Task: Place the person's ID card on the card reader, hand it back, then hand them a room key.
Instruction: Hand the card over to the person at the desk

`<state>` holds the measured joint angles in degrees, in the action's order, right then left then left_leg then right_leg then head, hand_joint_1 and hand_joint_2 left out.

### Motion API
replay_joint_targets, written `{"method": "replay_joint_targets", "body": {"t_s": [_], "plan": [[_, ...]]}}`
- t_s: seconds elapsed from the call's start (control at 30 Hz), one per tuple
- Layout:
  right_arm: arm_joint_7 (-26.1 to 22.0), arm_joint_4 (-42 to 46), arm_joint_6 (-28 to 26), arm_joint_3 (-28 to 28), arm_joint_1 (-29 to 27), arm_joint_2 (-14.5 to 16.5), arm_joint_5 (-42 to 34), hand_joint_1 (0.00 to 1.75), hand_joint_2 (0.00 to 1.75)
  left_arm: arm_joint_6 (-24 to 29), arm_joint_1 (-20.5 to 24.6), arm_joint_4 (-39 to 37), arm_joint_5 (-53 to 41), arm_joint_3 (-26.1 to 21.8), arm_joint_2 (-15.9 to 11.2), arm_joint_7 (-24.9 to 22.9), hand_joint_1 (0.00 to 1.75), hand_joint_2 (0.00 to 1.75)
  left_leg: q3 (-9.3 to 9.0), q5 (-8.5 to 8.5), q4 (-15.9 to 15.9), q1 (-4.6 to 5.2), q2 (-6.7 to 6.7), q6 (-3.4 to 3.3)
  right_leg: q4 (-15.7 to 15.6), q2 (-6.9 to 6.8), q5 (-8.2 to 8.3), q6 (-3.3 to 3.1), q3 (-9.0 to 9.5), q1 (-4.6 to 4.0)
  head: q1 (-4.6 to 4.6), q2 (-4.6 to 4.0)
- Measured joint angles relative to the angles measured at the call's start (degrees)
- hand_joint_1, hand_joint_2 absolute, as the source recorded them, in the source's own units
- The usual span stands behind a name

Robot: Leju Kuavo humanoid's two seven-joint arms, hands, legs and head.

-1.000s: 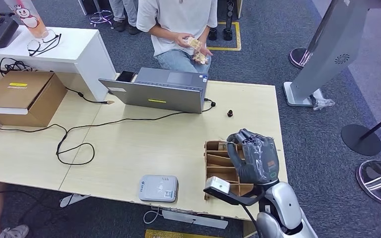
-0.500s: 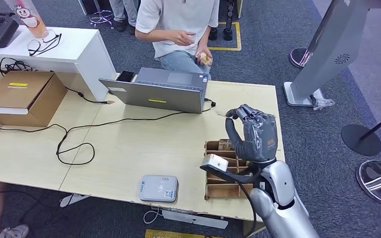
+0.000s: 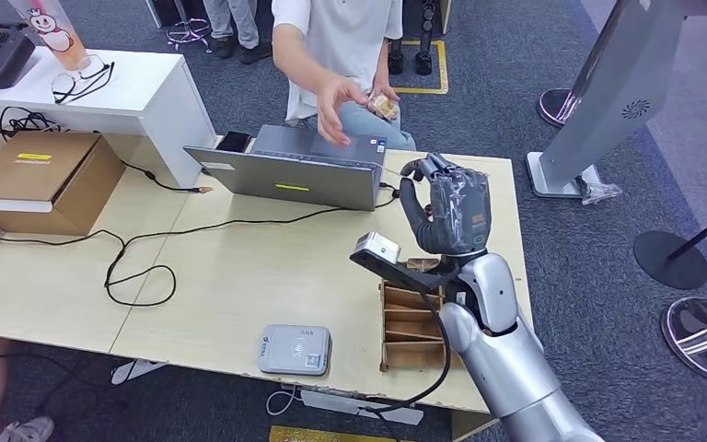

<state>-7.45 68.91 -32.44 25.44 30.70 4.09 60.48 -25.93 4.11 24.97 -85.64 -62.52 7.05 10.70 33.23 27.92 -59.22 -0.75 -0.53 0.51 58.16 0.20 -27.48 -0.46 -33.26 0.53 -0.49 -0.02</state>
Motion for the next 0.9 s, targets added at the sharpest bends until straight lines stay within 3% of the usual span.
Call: {"method": "replay_joint_targets", "body": {"t_s": [0.4,0.53,0.9], "plan": [[0.4,-9.8,-1.8,0.1,5.3,3.8,0.0,1.71,1.75,0.0,0.1,-0.7,0.2,1.4,-0.5,-0.4,0.0,0.0,0.0,0.0,0.0,0.0,0.0,0.0,0.0,0.01,0.0,0.0,-0.01,0.0,0.0,0.0],[0.2,-11.3,-2.1,0.2,5.8,4.6,0.0,0.0,1.75,-0.1,0.1,-0.9,0.4,1.5,-0.7,-0.5,0.0,0.0,0.0,0.0,0.0,0.0,0.0,0.0,0.0,0.01,0.0,0.0,-0.01,0.0,0.01,0.0],[-0.4,-13.5,-2.7,0.6,6.7,5.5,0.0,0.0,1.75,0.1,0.1,-1.8,1.8,2.3,-1.3,-1.0,0.0,0.0,0.0,0.0,0.0,0.0,-0.01,0.0,0.0,0.01,0.0,0.0,-0.01,0.0,0.01,0.0]]}}
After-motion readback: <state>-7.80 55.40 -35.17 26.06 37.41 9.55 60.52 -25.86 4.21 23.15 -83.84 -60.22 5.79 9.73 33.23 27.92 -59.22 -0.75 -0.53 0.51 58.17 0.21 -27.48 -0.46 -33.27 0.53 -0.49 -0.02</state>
